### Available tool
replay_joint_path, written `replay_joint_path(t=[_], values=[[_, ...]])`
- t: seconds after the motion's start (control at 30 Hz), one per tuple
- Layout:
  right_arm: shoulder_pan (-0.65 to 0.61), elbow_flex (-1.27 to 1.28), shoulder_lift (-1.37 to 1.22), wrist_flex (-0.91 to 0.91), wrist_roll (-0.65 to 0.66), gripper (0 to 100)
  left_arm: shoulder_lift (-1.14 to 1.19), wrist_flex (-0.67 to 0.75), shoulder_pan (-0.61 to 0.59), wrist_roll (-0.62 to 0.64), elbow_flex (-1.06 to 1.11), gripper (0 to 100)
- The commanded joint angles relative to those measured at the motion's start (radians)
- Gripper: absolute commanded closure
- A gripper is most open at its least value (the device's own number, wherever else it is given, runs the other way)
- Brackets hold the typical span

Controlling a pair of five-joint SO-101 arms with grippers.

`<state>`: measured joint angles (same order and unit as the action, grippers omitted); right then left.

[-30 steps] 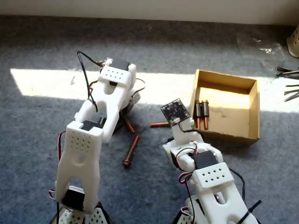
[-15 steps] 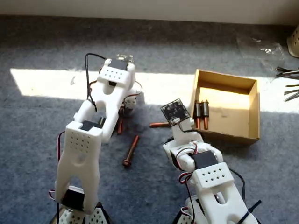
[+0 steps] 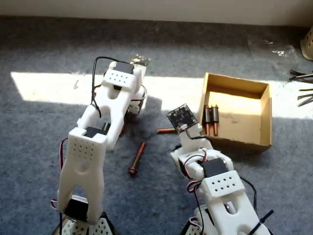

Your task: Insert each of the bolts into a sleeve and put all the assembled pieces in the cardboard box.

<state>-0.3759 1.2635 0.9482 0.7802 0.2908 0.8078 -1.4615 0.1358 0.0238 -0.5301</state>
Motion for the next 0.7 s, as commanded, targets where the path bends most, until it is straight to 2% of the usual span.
replay_joint_path(t=[0.0,0.13,0.3,0.67], values=[[0.007,-0.008,0.008,-0.031,0.02,99.4,-0.008,0.043,-0.012,-0.009,0.001,98],[0.007,-0.008,0.008,-0.031,0.02,99.4,-0.008,0.051,-0.012,-0.009,0.001,97],[0.007,-0.008,0.008,-0.031,0.02,99.4,-0.008,0.051,-0.015,-0.009,0.001,89],[0.007,-0.008,0.008,-0.031,0.02,99.4,-0.008,0.117,-0.012,-0.009,0.001,89]])
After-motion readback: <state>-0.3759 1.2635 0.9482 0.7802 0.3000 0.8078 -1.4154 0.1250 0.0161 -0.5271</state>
